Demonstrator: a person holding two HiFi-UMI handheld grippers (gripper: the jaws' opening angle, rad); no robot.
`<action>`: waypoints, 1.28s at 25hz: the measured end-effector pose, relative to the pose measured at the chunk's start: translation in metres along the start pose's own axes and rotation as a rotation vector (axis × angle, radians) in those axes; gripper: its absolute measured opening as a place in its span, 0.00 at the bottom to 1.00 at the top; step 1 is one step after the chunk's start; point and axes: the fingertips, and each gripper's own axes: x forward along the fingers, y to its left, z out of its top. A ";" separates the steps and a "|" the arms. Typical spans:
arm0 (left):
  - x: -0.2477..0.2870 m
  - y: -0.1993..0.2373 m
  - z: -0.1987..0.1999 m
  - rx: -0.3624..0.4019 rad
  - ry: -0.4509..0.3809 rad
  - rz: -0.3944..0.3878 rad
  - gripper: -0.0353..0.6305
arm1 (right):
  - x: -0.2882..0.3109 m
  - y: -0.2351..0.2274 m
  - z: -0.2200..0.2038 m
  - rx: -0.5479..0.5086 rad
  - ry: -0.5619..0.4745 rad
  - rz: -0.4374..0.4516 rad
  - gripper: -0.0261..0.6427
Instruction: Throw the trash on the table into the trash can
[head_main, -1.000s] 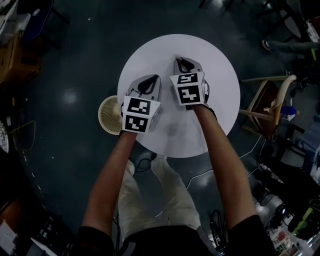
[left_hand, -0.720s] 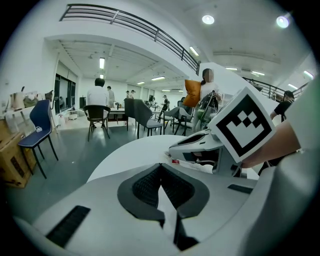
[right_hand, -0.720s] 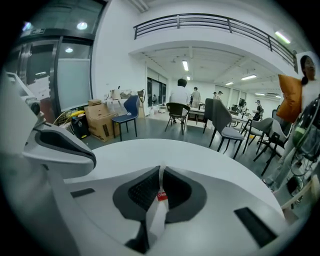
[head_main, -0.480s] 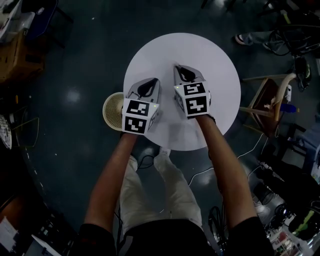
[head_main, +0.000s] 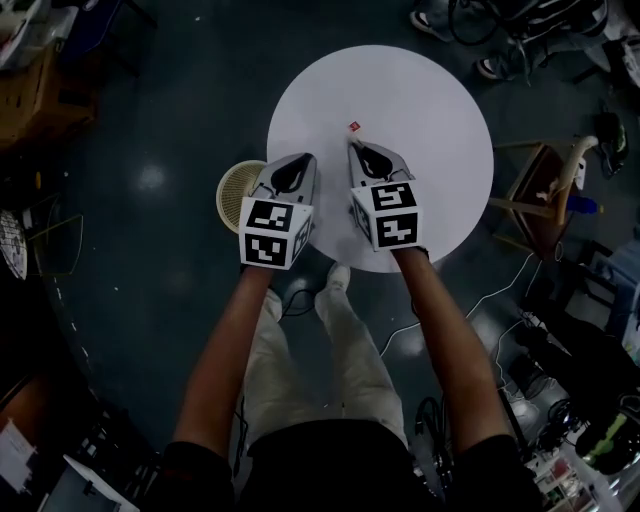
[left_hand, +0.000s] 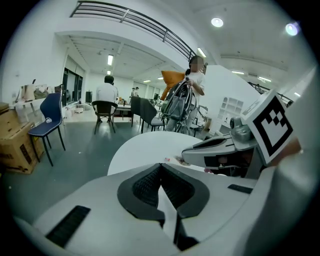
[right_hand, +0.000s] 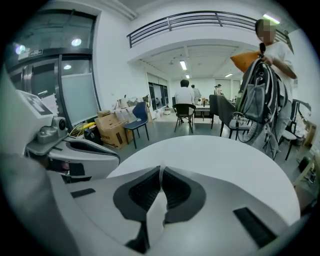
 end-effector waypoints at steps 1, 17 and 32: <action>-0.007 0.002 -0.004 -0.003 0.000 0.001 0.08 | -0.003 0.010 -0.003 0.003 0.002 0.007 0.07; -0.117 0.074 -0.065 -0.059 0.008 0.069 0.08 | -0.004 0.167 -0.026 -0.010 0.018 0.140 0.07; -0.171 0.173 -0.143 -0.174 0.024 0.116 0.08 | 0.058 0.290 -0.054 -0.012 0.055 0.227 0.07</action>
